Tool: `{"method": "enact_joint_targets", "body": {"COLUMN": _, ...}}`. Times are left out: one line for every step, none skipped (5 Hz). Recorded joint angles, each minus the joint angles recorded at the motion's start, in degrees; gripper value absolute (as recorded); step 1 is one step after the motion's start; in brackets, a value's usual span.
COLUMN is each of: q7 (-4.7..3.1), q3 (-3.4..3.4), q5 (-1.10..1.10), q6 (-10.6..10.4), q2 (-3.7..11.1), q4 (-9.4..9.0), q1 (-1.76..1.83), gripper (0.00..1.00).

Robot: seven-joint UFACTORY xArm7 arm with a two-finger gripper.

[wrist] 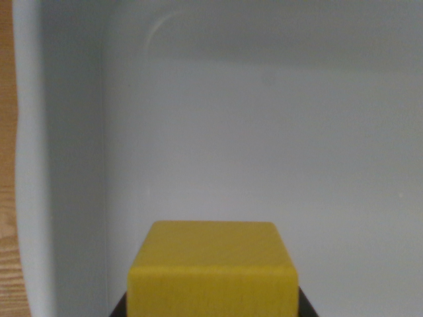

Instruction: Pick yellow cube

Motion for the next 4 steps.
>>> {"method": "enact_joint_targets", "body": {"q7": -0.04, "q3": 0.06, "q5": 0.16, "q6": 1.77, "q2": -0.72, "q4": 1.06, "q1": -0.05, "gripper": 1.00}}
{"method": "enact_joint_targets", "body": {"q7": -0.04, "q3": 0.06, "q5": 0.16, "q6": 1.77, "q2": -0.72, "q4": 1.06, "q1": -0.05, "gripper": 1.00}}
{"method": "enact_joint_targets", "body": {"q7": -0.08, "q3": 0.11, "q5": 0.30, "q6": 3.34, "q2": -1.36, "q4": 2.00, "q1": -0.09, "gripper": 1.00}}
{"method": "enact_joint_targets", "body": {"q7": -0.08, "q3": 0.11, "q5": 0.30, "q6": 3.34, "q2": -1.36, "q4": 2.00, "q1": -0.09, "gripper": 1.00}}
